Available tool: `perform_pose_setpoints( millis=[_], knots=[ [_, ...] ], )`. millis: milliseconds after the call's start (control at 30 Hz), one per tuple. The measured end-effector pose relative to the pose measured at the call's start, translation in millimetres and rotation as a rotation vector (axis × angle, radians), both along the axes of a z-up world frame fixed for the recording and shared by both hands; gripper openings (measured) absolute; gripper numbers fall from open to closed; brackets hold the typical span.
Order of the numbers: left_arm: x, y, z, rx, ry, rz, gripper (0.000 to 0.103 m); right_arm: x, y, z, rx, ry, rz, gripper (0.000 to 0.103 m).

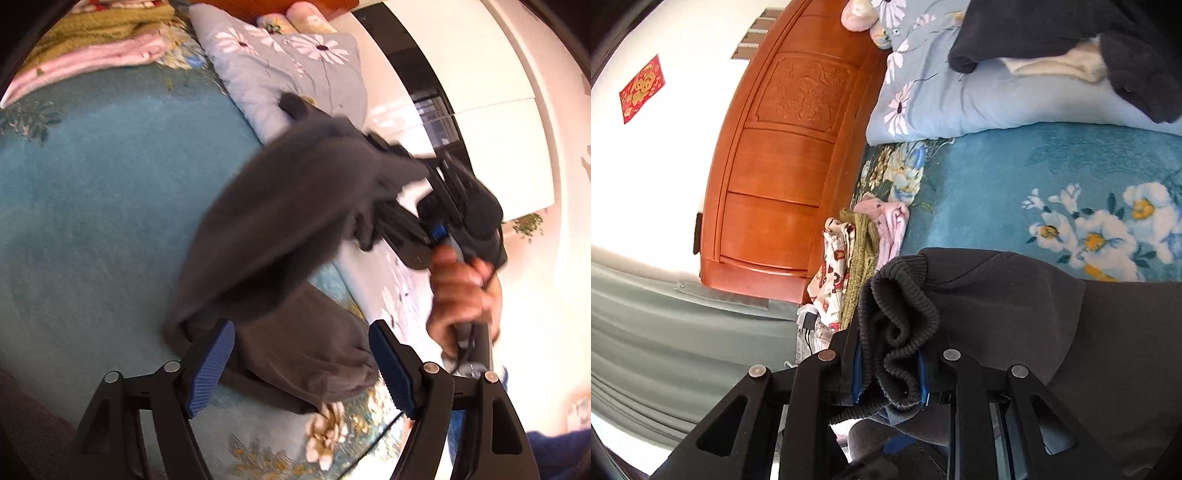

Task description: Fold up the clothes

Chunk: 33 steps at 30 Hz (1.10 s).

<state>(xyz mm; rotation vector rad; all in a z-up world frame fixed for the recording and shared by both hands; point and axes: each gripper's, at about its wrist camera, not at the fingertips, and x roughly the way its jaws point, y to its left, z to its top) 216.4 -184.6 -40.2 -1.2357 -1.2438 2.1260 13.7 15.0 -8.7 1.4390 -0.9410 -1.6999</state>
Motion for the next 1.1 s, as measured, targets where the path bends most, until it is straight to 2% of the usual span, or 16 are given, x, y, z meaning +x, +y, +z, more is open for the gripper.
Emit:
perform_pose_setpoints(
  millis=[100,200,300,400,533,600,700,800,900,1000,1100],
  knots=[
    [-10.5,26.9,-10.5,0.082,-0.033,-0.089,0.078,-5.4,-30.8,1.7,0.014,-0.027,0.061,0.024],
    [-24.5,36.9,-26.8,0.152,-0.067,-0.104,0.079,-5.0,-49.9,11.3,0.05,0.006,0.118,0.024],
    [-31.1,26.8,-36.7,0.175,-0.077,-0.03,0.079,-3.9,-50.8,19.1,0.075,0.036,0.138,0.024],
    [-38.5,13.1,-51.8,0.251,-0.099,0.063,0.079,-4.9,-39.2,19.6,0.053,0.026,0.124,0.024],
    [-42.4,-6.4,-70.8,0.411,-0.128,0.185,0.079,-2.3,-22.8,19.9,0.028,0.014,0.103,0.024],
    [-37.6,-19.9,-74.3,0.433,-0.125,0.256,0.079,0.6,-13.2,20.5,0.017,0.011,0.093,0.024],
    [-27.5,-41.6,-75.7,0.411,-0.113,0.365,0.079,9.6,8.1,22.0,0.002,0.031,0.078,0.024],
    [-20.5,-54.4,-74.7,0.333,-0.122,0.418,0.079,26.2,36.4,7.6,0.006,0.032,0.061,0.024],
    [-21.8,-45.8,-77.5,0.305,-0.169,0.377,0.079,44.6,69.9,-22.0,0.055,-0.007,0.015,0.023],
    [-19.1,-36.5,-78.6,0.337,-0.195,0.314,0.079,61.0,108.3,-58.6,0.127,-0.09,-0.072,0.023],
    [-15.5,-40.7,-60.4,0.265,-0.156,0.301,0.079,72.6,140.0,-80.9,0.162,-0.142,-0.135,0.023]
  ],
)
